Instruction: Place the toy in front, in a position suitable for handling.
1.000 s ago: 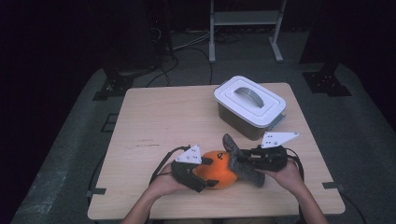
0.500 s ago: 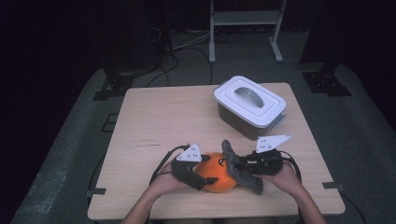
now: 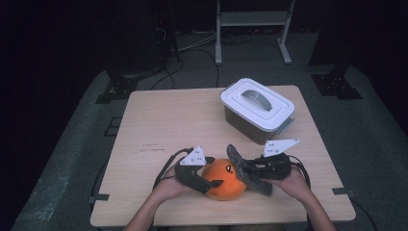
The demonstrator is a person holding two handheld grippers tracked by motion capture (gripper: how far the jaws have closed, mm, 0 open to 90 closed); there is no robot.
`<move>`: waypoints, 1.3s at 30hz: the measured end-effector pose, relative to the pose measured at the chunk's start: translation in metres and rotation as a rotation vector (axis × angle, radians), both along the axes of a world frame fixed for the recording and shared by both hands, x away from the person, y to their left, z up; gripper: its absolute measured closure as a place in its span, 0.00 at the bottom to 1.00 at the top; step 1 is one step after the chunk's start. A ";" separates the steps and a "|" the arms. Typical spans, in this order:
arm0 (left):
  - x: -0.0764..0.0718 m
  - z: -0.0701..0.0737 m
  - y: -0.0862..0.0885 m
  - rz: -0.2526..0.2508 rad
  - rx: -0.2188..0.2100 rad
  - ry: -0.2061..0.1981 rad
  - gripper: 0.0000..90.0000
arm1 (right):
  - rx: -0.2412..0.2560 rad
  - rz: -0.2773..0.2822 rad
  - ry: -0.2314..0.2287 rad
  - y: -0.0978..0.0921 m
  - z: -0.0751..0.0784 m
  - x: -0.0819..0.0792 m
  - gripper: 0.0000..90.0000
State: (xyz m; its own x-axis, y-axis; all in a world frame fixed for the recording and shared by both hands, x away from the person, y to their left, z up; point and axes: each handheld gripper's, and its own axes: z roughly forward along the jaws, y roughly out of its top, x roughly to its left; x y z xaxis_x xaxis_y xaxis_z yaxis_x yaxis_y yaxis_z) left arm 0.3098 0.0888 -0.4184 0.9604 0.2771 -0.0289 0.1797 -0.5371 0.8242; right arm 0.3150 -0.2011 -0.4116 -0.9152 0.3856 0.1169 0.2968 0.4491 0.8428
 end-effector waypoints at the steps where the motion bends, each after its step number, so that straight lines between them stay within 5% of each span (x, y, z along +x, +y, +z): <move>1: 0.000 -0.004 0.000 0.002 -0.013 0.021 0.25 | -0.001 0.005 0.002 0.000 0.001 0.000 0.85; 9: 0.000 -0.003 0.001 0.001 -0.017 0.038 0.25 | 0.073 0.038 -0.033 -0.004 0.023 -0.010 0.85; 13: -0.001 0.000 0.003 -0.052 -0.062 0.059 0.25 | -0.016 0.075 -0.023 0.007 0.011 -0.012 0.85; 15: 0.000 0.001 0.005 -0.049 -0.091 0.075 0.25 | -0.010 0.070 -0.010 0.005 0.006 -0.011 0.85; 20: 0.001 -0.003 0.001 0.011 -0.035 0.019 0.22 | -0.006 0.053 -0.003 0.001 0.005 -0.009 0.85; 22: 0.002 -0.006 0.000 0.014 -0.028 0.042 0.20 | -0.009 0.056 -0.007 0.002 0.005 -0.009 0.85; 27: -0.001 -0.001 0.005 -0.079 -0.037 0.079 0.28 | -0.022 0.050 -0.022 -0.002 0.009 -0.008 0.85; 32: 0.000 -0.001 0.005 -0.038 -0.050 0.056 0.28 | -0.011 0.040 -0.004 -0.005 0.008 -0.007 0.85; 34: 0.002 -0.003 0.003 -0.001 -0.038 0.044 0.19 | -0.013 0.044 -0.014 -0.004 0.010 -0.007 0.85; 39: 0.000 -0.008 0.000 -0.009 -0.037 0.057 0.25 | -0.011 0.047 -0.015 -0.004 0.010 -0.008 0.85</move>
State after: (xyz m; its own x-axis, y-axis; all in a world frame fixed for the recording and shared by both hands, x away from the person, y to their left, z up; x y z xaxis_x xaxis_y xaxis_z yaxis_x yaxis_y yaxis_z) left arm 0.3096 0.0890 -0.4260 0.9592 0.2666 -0.0939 0.2226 -0.5078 0.8322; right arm 0.3071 -0.2052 -0.4019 -0.9338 0.3437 0.0991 0.2627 0.4712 0.8420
